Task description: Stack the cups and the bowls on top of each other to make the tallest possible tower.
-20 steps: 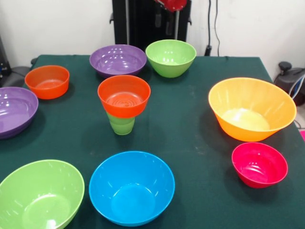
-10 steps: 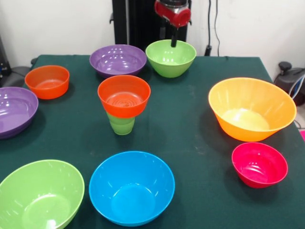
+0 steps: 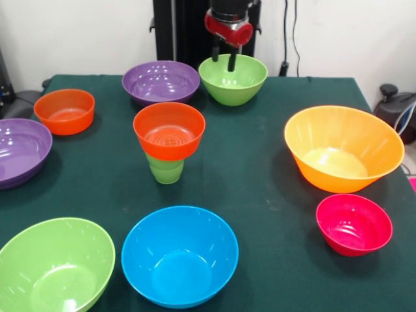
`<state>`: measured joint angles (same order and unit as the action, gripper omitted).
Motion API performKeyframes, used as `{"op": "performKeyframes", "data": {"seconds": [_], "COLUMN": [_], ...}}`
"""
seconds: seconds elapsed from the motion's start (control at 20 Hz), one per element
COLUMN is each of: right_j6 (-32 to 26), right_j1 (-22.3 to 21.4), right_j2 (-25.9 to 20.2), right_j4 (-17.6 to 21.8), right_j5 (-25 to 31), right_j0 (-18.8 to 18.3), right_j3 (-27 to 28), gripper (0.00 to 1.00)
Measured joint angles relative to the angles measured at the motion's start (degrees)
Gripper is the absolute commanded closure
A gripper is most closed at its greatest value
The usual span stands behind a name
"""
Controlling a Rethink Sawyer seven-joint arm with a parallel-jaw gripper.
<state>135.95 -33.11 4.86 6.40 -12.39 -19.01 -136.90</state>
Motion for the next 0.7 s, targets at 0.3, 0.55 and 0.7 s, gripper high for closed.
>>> {"op": "performKeyframes", "data": {"seconds": [0.3,0.55,0.7], "right_j6": [0.0,0.0,0.0], "right_j1": [-2.27,-5.31,-6.26], "right_j2": [-0.58,-1.67,-2.25], "right_j4": [8.26,13.77,16.11], "right_j5": [1.58,1.59,1.59], "right_j0": [-4.73,-4.82,-4.76], "right_j3": [0.01,0.39,0.66], "gripper": [0.0,0.0,0.0]}}
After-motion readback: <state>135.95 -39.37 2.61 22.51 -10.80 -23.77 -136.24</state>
